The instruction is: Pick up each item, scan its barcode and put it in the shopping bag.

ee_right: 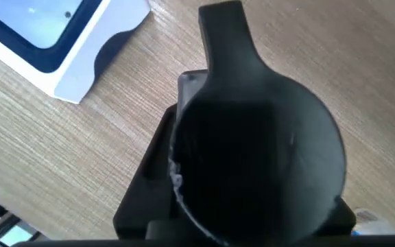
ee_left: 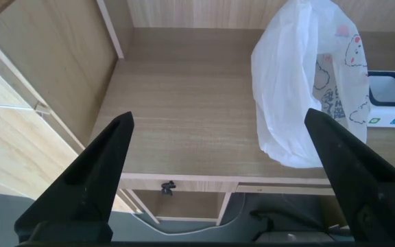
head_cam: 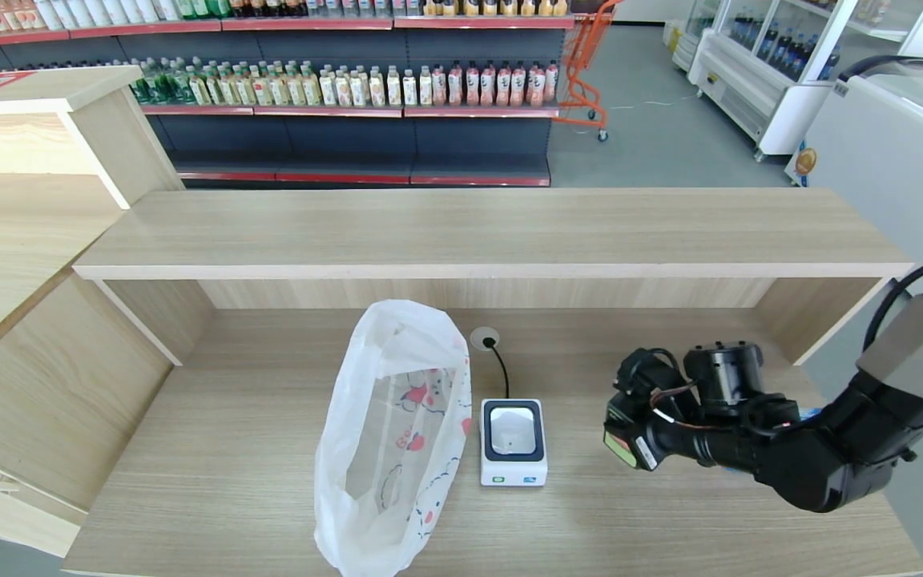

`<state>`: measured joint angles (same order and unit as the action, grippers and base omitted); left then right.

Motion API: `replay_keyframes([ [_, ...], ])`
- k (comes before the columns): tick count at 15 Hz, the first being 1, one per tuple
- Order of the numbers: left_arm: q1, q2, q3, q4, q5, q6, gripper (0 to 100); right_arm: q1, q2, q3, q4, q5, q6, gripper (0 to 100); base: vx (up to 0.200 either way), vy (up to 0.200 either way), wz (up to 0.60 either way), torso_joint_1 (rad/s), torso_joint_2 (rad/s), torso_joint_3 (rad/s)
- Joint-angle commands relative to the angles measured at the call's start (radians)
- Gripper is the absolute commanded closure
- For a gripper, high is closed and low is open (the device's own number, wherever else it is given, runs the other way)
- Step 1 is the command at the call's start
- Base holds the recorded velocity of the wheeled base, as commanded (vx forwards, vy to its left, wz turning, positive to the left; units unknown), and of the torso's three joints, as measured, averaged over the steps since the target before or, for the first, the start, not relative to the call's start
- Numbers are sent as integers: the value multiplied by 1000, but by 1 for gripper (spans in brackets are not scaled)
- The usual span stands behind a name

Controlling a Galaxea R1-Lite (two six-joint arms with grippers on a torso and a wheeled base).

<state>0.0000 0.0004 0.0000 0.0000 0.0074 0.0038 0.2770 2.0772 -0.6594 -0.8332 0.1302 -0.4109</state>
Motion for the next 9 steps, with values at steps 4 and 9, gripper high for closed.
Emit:
replay_keyframes([
  [4,0,0,0,0,0,1,0,-82,-378,274,-138,-3,-59,100,0,0,0,0,0,0],
  [9,0,0,0,0,0,1,0,-104,-497,285,-227,58,-548,100,0,0,0,0,0,0],
])
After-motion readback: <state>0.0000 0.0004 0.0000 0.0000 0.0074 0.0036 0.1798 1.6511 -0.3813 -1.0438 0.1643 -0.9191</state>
